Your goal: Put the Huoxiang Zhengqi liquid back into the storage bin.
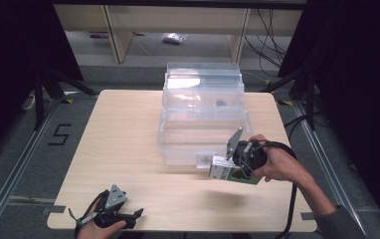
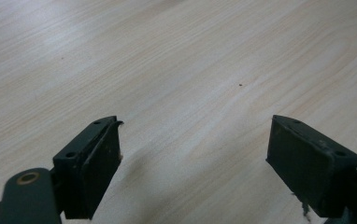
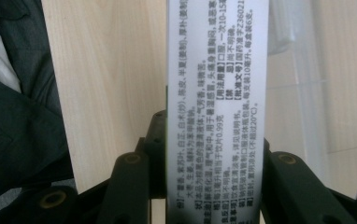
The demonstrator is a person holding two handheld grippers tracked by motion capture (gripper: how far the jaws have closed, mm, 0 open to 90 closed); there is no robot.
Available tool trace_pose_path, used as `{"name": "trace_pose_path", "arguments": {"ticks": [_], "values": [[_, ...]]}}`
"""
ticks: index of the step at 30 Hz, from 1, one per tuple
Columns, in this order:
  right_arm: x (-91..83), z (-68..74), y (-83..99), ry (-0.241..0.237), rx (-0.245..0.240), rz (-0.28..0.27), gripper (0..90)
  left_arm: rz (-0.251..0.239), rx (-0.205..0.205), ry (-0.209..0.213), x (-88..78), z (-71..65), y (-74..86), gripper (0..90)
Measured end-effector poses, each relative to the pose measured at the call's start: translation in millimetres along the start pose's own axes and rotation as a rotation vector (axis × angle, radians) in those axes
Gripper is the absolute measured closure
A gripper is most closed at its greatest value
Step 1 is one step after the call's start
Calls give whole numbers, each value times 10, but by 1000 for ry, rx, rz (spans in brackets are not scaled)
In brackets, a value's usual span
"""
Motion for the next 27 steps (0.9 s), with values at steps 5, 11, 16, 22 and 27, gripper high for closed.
{"name": "trace_pose_path", "arguments": {"ticks": [5, 11, 16, 22, 27], "values": [[-90, -33, 5, -3, 69, -2, 648, 1, 0, 0, 0, -1, 1, 168], [-186, -108, 9, 5, 85, 2, 649, -1, -3, 4, 3, -4, -1, 168], [-230, -186, -8, 1, 72, -1, 648, -1, -1, -1, 2, 3, 0, 168], [-306, -277, -61, 12, 67, 3, 648, 1, -1, 1, 3, 0, 1, 168], [-307, -367, -113, 14, 45, 5, 648, 2, 0, -2, 0, 6, 1, 168]]}}
Point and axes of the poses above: each handheld gripper's, and its own axes: x roughly forward along the jaws, y roughly out of its underside, z roughly to its left, the point moved 3 cm from there along x, roughly forward along the jaws, and after that the axes turned 12 degrees about -x, right-handed, at the moved point
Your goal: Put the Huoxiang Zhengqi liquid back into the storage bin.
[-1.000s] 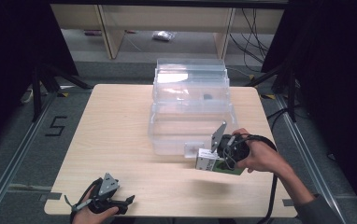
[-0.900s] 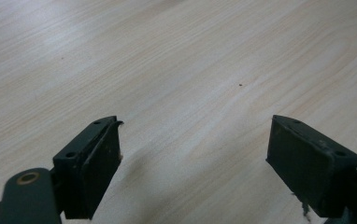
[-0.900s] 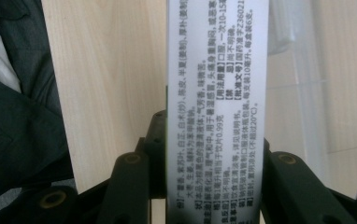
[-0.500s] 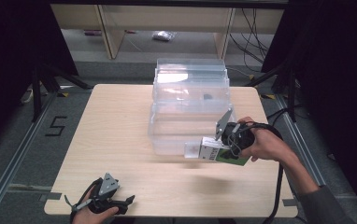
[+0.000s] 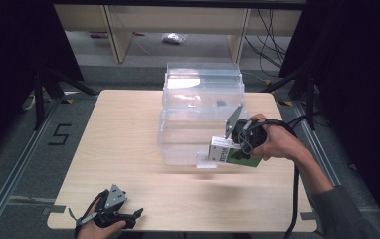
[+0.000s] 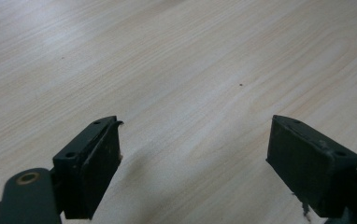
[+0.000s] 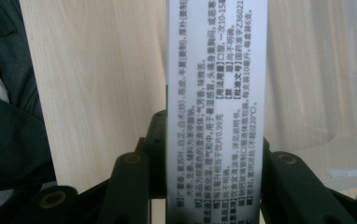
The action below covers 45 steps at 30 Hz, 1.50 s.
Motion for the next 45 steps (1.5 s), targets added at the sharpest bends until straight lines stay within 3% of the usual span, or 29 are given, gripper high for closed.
{"name": "trace_pose_path", "arguments": {"ticks": [6, 9, 10, 11, 12, 14, 15, 16, 17, 18, 20, 21, 22, 25, 32, 33, 35, 36, 37, 43, 45], "values": [[-15, -124, -45, 11, -18, 7, 648, -1, -1, 1, 3, -3, -2, 168], [-22, -161, -64, 8, 10, -11, 648, -1, 0, 2, 0, -4, 0, 168], [-22, -192, -76, 2, -22, -29, 648, -2, -2, 2, 3, -3, -1, 168], [-32, -222, -66, 11, -27, -9, 648, -2, -1, 1, 2, -1, -2, 168], [-31, -218, -81, 1, 6, -21, 648, -2, -1, 2, 2, -2, -3, 168], [-36, -275, -87, 15, 6, -19, 648, -2, 0, 3, 1, -7, -2, 168], [-37, -313, -83, 20, -25, -14, 648, -1, 0, 3, 0, -6, -1, 168], [-37, -318, -94, 11, 6, -25, 648, -1, 0, 2, -1, -3, -1, 168], [-37, -367, -90, 18, -27, -23, 648, 0, 0, 1, -2, 0, -2, 168], [-41, -365, -95, 20, 14, -23, 648, -1, 0, 1, -2, 0, -2, 168], [-30, -443, -97, 25, -12, -21, 647, -1, 0, 3, -1, -4, -1, 168], [-27, -451, -100, 27, 10, -21, 648, -1, 1, 3, -2, -4, -2, 168], [-18, -518, -96, 47, -26, -22, 648, -2, 0, 3, -2, -4, -3, 168], [10, -567, -84, 40, 32, -11, 648, 0, 1, 5, -5, -6, -1, 168], [116, -724, -39, 33, 54, -11, 648, -8, -7, 10, -1, -16, -2, 168], [133, -763, -26, 36, 28, -8, 648, -9, -8, 9, 1, -15, -4, 167], [165, -785, -2, 32, 58, -2, 648, -9, -9, 10, 1, -15, -3, 167], [183, -817, 5, 31, 36, -4, 648, -9, -9, 10, 1, -16, -2, 167], [193, -814, 13, 29, 62, -3, 648, -8, -8, 9, 4, -14, -2, 167], [300, -899, 41, 33, 36, -9, 647, -8, -9, 11, 4, -17, -1, 167], [324, -910, 52, 37, 54, -2, 647, -8, -9, 10, 4, -15, -3, 167]]}}
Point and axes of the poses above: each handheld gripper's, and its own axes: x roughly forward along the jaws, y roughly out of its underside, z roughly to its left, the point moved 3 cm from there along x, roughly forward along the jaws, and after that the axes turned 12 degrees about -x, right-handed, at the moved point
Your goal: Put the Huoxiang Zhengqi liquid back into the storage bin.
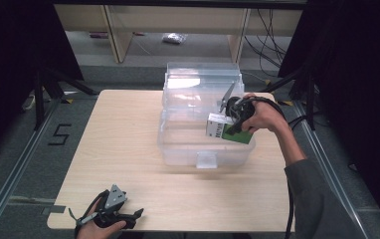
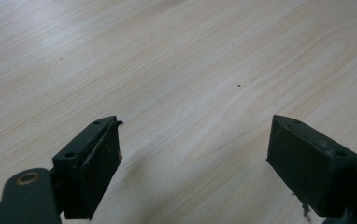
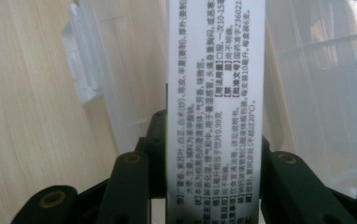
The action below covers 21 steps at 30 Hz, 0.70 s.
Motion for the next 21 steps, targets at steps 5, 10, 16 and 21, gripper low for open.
{"name": "trace_pose_path", "arguments": {"ticks": [5, 10, 16, 21], "values": [[95, -9, 18, -23, 8, 11, 647, 4, 6, -1, -2, 5, -1, 167], [186, -14, 40, -37, 11, 24, 647, 5, 8, -2, -2, 6, -1, 167], [250, -31, 59, -37, 12, 19, 646, 4, 7, -2, -4, 4, -2, 167], [317, -36, 101, -54, 19, 23, 646, 5, 8, -2, -4, 5, -2, 167]]}}
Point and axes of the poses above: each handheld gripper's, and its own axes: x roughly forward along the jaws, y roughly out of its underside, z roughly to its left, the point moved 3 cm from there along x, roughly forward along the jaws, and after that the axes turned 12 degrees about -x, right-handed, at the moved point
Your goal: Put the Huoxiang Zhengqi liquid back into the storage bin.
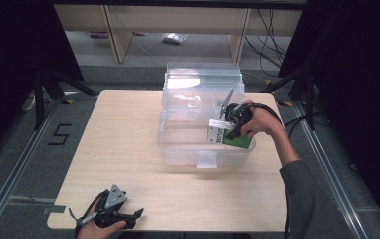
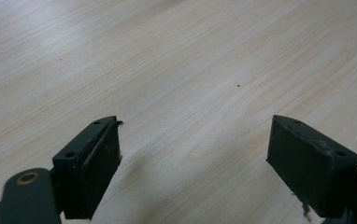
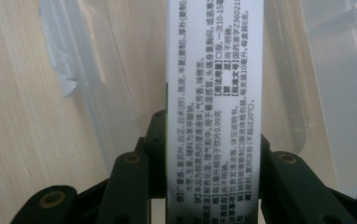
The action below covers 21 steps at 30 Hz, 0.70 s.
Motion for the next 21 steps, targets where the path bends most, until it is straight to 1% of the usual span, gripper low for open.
{"name": "trace_pose_path", "arguments": {"ticks": [1, 3, 4, 5, 6, 7, 8, 9, 11, 14, 15, 16, 17, 18, 19, 20, 21], "values": [[14, 5, 7, -1, 20, -1, 645, 0, -1, 2, 0, -2, 0, 167], [39, -6, 17, -4, -1, -1, 645, 2, 0, 3, 2, -4, 3, 167], [56, -10, 19, -8, -20, -1, 644, 2, 0, 3, 3, -2, 2, 167], [63, -6, 23, -7, -16, -1, 645, 0, -1, 1, 5, -1, 1, 167], [66, -4, 30, -3, -1, 4, 644, 1, 0, 1, 3, -1, 1, 167], [75, -3, 28, -4, -1, 3, 644, 3, 2, 0, 1, 0, 2, 167], [86, 1, 25, -12, -2, 0, 644, 3, 1, 2, 1, -3, 3, 167], [93, 2, 29, -12, -5, -2, 644, 4, 4, 1, 1, 1, 3, 167], [126, 1, 26, -16, -30, -5, 644, 3, 2, 0, 2, 0, 2, 167], [169, 16, 32, -22, -27, 8, 643, 6, 3, -2, 1, -3, 3, 167], [200, 22, 38, -36, -27, 13, 643, 4, 3, 1, 1, 0, 3, 167], [200, 22, 38, -36, -27, 13, 643, 1, 0, 1, 3, -1, 2, 167], [206, 30, 41, -36, -12, 14, 643, 1, 0, 1, 1, 0, 1, 167], [224, 35, 40, -40, -15, 10, 643, 1, -1, 2, 1, -2, 2, 167], [233, 34, 43, -38, -26, 18, 642, 2, 0, 3, 2, -3, 3, 167], [238, 48, 43, -43, -14, 28, 642, 2, 1, 1, 4, -1, 3, 167], [248, 39, 43, -50, -33, 23, 641, 2, 1, 1, 5, -1, 2, 167]]}}
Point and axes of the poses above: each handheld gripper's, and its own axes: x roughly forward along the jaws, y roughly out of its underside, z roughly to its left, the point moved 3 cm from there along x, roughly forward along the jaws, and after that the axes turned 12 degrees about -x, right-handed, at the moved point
